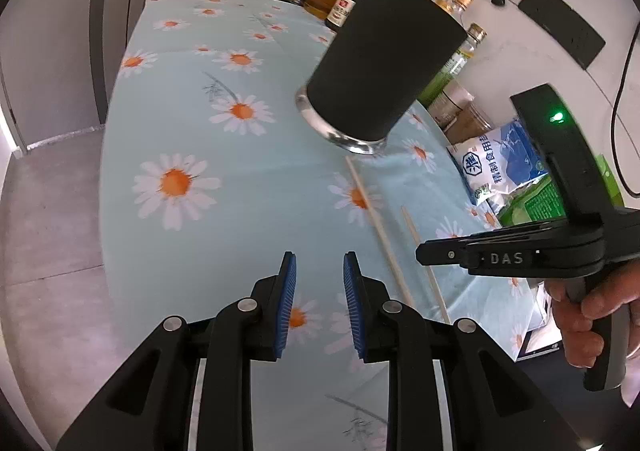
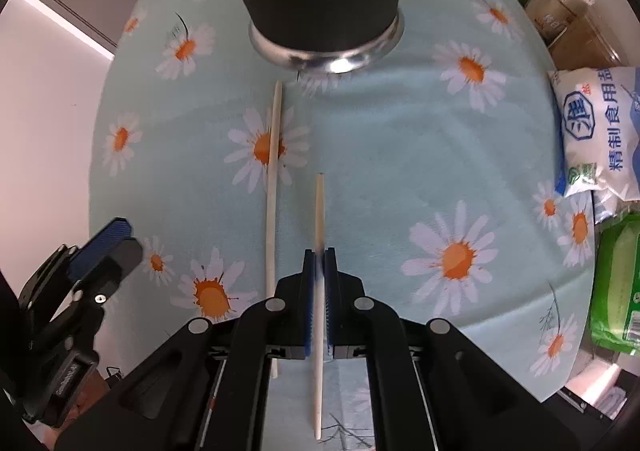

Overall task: Organize utensils
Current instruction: 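Grasp a wooden chopstick with the right gripper, then grasp the last chopstick with the left gripper while the right gripper holds its chopstick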

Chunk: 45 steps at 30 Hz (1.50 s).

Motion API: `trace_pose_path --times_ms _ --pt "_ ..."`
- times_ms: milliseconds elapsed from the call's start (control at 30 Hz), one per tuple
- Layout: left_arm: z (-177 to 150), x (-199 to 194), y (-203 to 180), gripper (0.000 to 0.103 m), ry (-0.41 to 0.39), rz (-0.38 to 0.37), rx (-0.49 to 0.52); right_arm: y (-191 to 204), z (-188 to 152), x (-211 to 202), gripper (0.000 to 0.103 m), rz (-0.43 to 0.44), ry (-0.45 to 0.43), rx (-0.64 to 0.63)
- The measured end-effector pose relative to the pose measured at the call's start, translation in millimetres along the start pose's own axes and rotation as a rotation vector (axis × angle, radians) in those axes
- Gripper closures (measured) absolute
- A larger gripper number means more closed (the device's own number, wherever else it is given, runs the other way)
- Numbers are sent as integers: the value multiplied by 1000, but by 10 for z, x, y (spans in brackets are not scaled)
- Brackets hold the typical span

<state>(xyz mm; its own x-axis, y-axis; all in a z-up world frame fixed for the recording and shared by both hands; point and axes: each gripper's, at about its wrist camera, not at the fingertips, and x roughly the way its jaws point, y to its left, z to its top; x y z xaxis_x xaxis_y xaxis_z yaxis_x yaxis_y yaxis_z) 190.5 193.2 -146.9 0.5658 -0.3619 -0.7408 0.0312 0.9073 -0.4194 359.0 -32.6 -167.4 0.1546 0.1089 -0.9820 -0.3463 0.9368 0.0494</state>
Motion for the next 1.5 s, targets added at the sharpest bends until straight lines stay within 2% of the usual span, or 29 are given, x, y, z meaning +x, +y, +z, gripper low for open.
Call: trace_pose_path --times_ms 333,500,933,1033,1067,1100,1300,1500 --pt "150 288 -458 80 76 105 22 -527 -98 -333 97 188 -71 -17" --pt "202 517 -620 80 153 137 16 -705 -117 -480 97 257 -94 -49" --pt "379 877 -772 80 293 293 -53 -1069 -28 -684 97 371 -116 -122" --pt "437 924 -776 81 316 310 -78 -1115 -7 -696 97 392 -108 -145" --pt "448 935 -785 90 322 329 -67 -1112 5 -681 97 401 -105 -154" --pt "457 955 -789 94 326 350 -63 -1122 11 -671 97 413 -101 -158" --pt "507 1048 -850 99 329 402 -73 -1204 57 -596 97 442 -79 -175" --pt "480 1017 -837 99 294 387 -93 -1226 101 -604 97 445 -82 -182"
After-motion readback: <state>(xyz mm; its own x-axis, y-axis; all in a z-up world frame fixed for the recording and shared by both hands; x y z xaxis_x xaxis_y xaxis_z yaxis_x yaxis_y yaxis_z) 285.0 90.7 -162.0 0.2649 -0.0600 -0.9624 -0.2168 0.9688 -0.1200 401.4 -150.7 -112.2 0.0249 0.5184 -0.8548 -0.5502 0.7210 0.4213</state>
